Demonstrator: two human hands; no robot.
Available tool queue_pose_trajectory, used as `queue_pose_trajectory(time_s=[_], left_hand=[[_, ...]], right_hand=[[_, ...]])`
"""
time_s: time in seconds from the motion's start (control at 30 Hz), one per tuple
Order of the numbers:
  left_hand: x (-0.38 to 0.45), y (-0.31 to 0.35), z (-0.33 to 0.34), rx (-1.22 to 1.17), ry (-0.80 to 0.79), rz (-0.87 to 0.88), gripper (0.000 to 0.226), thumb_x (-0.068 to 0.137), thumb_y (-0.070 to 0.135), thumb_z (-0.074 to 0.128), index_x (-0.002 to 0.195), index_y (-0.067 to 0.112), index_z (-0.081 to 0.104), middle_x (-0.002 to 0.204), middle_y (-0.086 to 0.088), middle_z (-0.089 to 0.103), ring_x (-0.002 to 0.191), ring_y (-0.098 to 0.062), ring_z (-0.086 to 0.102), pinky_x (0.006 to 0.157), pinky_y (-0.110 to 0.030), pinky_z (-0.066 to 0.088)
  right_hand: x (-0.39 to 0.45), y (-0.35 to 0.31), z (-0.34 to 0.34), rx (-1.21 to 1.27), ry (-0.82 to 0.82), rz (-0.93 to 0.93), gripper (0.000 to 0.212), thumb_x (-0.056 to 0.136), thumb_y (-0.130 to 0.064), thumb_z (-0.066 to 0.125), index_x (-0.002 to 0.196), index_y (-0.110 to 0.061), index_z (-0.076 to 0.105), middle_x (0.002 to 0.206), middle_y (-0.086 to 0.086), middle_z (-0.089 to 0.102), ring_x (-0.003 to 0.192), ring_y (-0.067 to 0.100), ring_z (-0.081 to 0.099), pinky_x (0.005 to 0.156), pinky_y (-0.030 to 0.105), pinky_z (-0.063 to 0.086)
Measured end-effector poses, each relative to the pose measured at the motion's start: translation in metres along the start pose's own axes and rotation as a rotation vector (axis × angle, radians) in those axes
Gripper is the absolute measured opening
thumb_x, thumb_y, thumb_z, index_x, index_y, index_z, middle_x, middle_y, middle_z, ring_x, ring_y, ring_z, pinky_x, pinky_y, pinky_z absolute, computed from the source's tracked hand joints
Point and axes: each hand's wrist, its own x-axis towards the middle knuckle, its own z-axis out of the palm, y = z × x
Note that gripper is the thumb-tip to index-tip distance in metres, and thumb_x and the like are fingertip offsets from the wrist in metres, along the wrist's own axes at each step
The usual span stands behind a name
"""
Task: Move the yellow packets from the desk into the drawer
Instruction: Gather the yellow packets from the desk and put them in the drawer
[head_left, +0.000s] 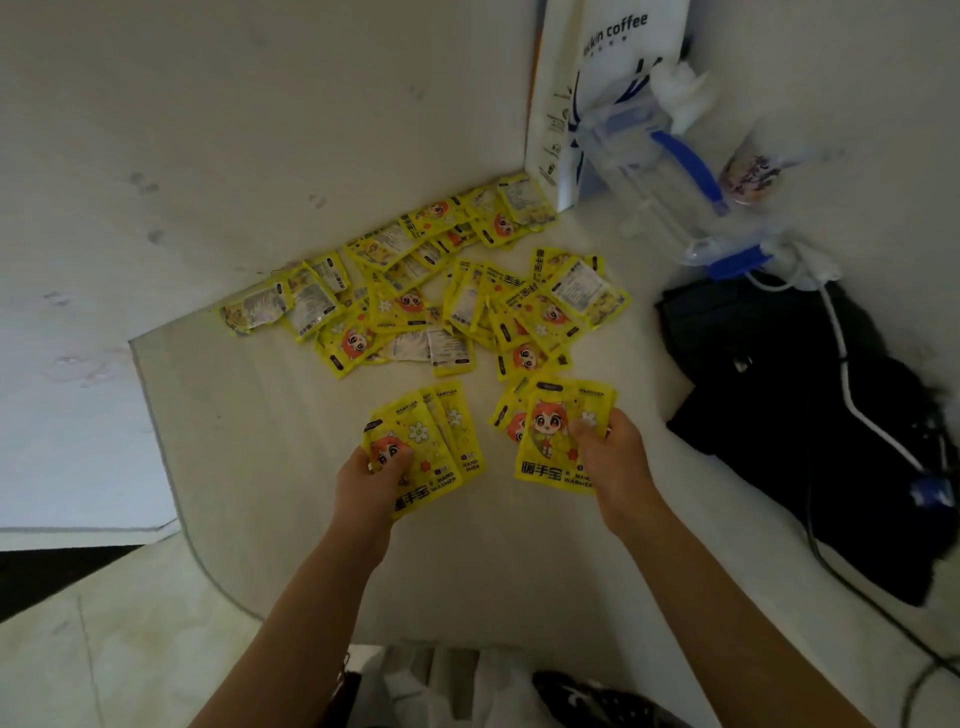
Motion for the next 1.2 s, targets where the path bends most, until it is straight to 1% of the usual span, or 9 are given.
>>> queue_pose_trajectory(time_s=[0.23,0.43,0.53,0.7,0.83,0.9,1.0,1.13,1.2], left_hand=[[-0.005,-0.013,-0.041,0.168,-0.152,0.012,0.017,0.09,0.007,0.06,0.103,0.017,0.065,0.094,-0.01,0.071,0.081,-0.026,0.07,0.078,-0.05,0.057],[-0.011,-0.022,-0.089,0.338,-0.278,0.038,0.015,0.09,0.007,0.06,0.099,0.019,0.066,0.094,-0.01,0.072,0.083,-0.027,0.07,0.078,-0.05,0.057],[-0.023,-0.026,-0.103,0.405,-0.339,0.059,0.015,0.09,0.007,0.06,0.097,0.019,0.066,0.097,-0.012,0.071,0.085,-0.029,0.07,0.081,-0.051,0.056],[-0.051,-0.038,-0.106,0.515,-0.436,0.089,0.017,0.09,0.006,0.059,0.093,0.021,0.065,0.094,-0.006,0.071,0.08,-0.022,0.07,0.078,-0.041,0.056],[-0.076,-0.057,-0.1,0.642,-0.539,0.142,0.019,0.091,0.011,0.058,0.106,0.021,0.065,0.099,-0.001,0.07,0.084,-0.017,0.068,0.07,-0.029,0.053],[-0.09,-0.071,-0.098,0.708,-0.573,0.156,0.021,0.091,0.013,0.059,0.11,0.019,0.064,0.101,-0.002,0.07,0.085,-0.017,0.067,0.07,-0.029,0.051],[-0.12,-0.095,-0.095,0.796,-0.66,0.187,0.023,0.09,0.013,0.06,0.112,0.018,0.063,0.102,-0.002,0.069,0.088,-0.018,0.066,0.073,-0.028,0.048],[-0.168,-0.13,-0.1,0.91,-0.769,0.254,0.017,0.091,0.012,0.06,0.107,0.017,0.06,0.091,0.006,0.065,0.077,-0.005,0.059,0.061,-0.02,0.043],[-0.196,-0.153,-0.105,0.943,-0.816,0.264,0.013,0.091,0.011,0.06,0.104,0.015,0.059,0.086,0.005,0.062,0.073,-0.006,0.057,0.06,-0.021,0.042]], right_hand=[[-0.071,0.046,0.022,0.086,0.176,0.057,0.015,0.096,-0.02,0.052,0.108,-0.012,0.057,0.103,0.007,0.066,0.086,0.022,0.066,0.057,0.026,0.05],[-0.135,0.092,0.052,0.201,0.339,0.121,0.017,0.095,-0.018,0.053,0.11,-0.01,0.057,0.104,0.007,0.066,0.087,0.024,0.067,0.059,0.028,0.053],[-0.169,0.112,0.058,0.254,0.416,0.164,0.018,0.095,-0.019,0.053,0.111,-0.012,0.057,0.105,0.007,0.067,0.09,0.024,0.067,0.067,0.032,0.055],[-0.222,0.14,0.052,0.319,0.529,0.192,0.019,0.094,-0.016,0.053,0.111,-0.013,0.059,0.104,0.007,0.069,0.086,0.022,0.067,0.065,0.028,0.052],[-0.265,0.161,0.039,0.388,0.635,0.186,0.019,0.095,-0.013,0.052,0.112,-0.016,0.06,0.094,0.001,0.069,0.075,0.013,0.065,0.054,0.022,0.047],[-0.289,0.176,0.031,0.446,0.672,0.2,0.016,0.096,-0.013,0.051,0.11,-0.017,0.058,0.089,-0.004,0.066,0.071,0.007,0.063,0.048,0.016,0.045],[-0.327,0.205,0.02,0.496,0.743,0.23,0.016,0.096,-0.012,0.051,0.11,-0.014,0.058,0.093,-0.001,0.066,0.072,0.006,0.062,0.045,0.013,0.043],[-0.384,0.248,0.009,0.567,0.834,0.238,0.018,0.096,-0.011,0.05,0.111,-0.012,0.059,0.093,0.001,0.068,0.075,0.008,0.064,0.045,0.011,0.046],[-0.417,0.272,0.004,0.613,0.886,0.24,0.016,0.095,-0.01,0.051,0.108,-0.015,0.059,0.088,-0.003,0.067,0.073,0.009,0.064,0.045,0.013,0.047]])
